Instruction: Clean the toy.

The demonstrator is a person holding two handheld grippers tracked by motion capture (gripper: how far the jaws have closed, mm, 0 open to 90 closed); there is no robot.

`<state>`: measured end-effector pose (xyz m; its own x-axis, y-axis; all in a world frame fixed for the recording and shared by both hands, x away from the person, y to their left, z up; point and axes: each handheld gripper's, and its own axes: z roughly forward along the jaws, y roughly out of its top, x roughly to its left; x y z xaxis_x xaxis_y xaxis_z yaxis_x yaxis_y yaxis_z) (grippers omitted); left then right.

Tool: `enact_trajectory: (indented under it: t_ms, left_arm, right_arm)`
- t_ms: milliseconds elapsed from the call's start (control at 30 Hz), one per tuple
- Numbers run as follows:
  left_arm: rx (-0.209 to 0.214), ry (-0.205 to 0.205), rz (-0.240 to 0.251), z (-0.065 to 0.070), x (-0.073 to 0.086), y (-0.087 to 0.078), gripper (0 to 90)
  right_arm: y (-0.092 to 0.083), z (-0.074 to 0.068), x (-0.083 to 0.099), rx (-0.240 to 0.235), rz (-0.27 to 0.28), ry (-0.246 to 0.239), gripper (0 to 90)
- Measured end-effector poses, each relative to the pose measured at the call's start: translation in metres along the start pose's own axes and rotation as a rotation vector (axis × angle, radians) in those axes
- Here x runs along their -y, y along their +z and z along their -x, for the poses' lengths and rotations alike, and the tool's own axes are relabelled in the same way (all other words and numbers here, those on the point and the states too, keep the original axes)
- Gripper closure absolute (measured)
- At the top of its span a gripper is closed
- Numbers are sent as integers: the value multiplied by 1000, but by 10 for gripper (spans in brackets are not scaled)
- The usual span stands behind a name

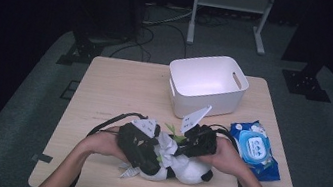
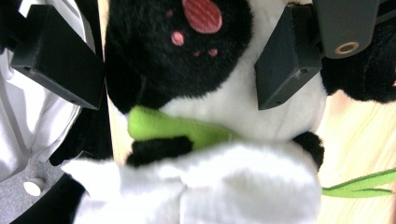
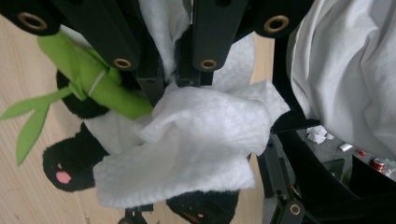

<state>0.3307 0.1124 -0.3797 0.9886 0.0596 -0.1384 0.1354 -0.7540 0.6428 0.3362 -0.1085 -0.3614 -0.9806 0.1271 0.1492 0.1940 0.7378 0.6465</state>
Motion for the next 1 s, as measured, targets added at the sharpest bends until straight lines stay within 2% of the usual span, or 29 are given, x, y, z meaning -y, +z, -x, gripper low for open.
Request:
enact_trajectory:
  t_ms: [100, 167, 233, 367, 433, 467, 567, 800, 1000]
  left_arm:
    - [-3, 3, 5, 1, 0, -3, 150]
    - [-13, 0, 12, 1, 0, -6, 150]
    - [-38, -6, 9, 1, -1, -8, 101]
    - [-29, -16, 3, 0, -2, -5, 90]
    - [-19, -16, -16, 0, -2, 0, 91]
    - [-17, -20, -32, 0, -2, 4, 90]
    - [-11, -27, -20, -1, -1, 7, 81]
    - [-18, -29, -31, 1, 0, 8, 83]
    - [-17, -32, -34, 0, 1, 9, 83]
  right_arm:
    - [5, 0, 0, -22, 6, -2, 841]
    - [9, -2, 2, -16, -30, -16, 841]
    - [13, -3, 7, -41, -47, -18, 840]
    - [16, -5, 12, -48, -43, -14, 840]
    - [16, -7, 14, -47, -46, -14, 834]
    - [14, -8, 15, -38, -48, -19, 830]
    - [8, -12, 18, -10, -57, -26, 822]
    - [-17, -21, 35, 30, -19, -12, 822]
    - [-31, -25, 57, 69, -31, 25, 821]
